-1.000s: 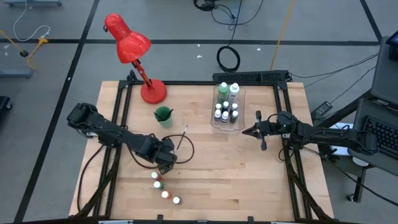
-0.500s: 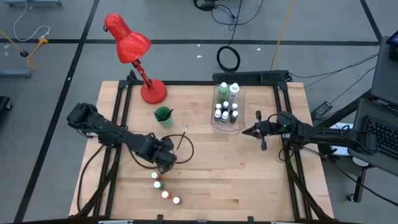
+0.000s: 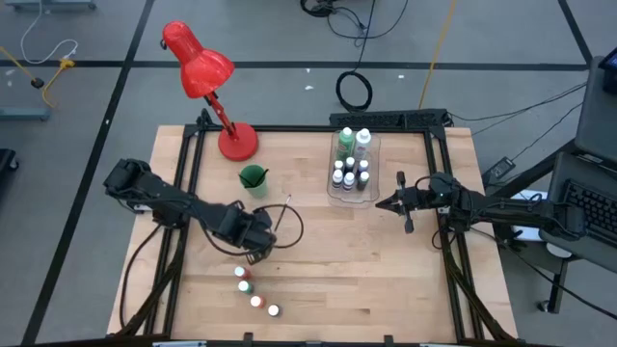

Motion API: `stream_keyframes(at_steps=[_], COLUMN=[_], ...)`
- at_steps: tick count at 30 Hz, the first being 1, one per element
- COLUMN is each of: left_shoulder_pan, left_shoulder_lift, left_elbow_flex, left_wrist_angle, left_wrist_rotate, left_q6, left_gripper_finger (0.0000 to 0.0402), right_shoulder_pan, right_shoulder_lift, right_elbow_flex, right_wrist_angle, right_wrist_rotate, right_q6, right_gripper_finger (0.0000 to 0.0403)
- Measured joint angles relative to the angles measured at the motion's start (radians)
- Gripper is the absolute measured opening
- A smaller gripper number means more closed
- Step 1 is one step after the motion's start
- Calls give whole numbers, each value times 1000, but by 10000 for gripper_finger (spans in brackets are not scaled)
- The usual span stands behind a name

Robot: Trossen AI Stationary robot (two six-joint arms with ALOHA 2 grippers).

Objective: Pick & Place Paint Supplies
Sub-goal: Put the small gray paint bottle into the transparent bin

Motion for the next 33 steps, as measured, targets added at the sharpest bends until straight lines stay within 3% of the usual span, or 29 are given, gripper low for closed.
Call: stream_keyframes(at_steps=[8, 14, 18, 22, 29, 33], left_shoulder_pan=[17, 51, 104, 207, 343, 380], left_shoulder_lift=[1, 1, 2, 81, 379, 566], left_elbow_flex=[17, 169, 332, 511, 955, 1207], left_wrist_angle=[8, 13, 5, -91, -114, -105], left_wrist_rotate=[-11, -24, -15, 0, 80, 71], left_q6=[74, 192, 273, 386, 667, 757], left_gripper_finger=[93, 93, 93, 93, 94, 93], right_shoulder_pan=[0, 0, 0, 0, 0, 0], right_shoulder_lift=[0, 0, 0, 0, 0, 0], right_elbow_flex=[0, 0, 0, 0, 0, 0], right_wrist_angle=[0, 1, 1, 3, 8, 8], right_wrist_rotate=[0, 1, 2, 3, 1, 0], right_q6=[-3, -2, -1, -1, -8, -29], right_gripper_finger=[4, 4, 4, 4, 4, 4])
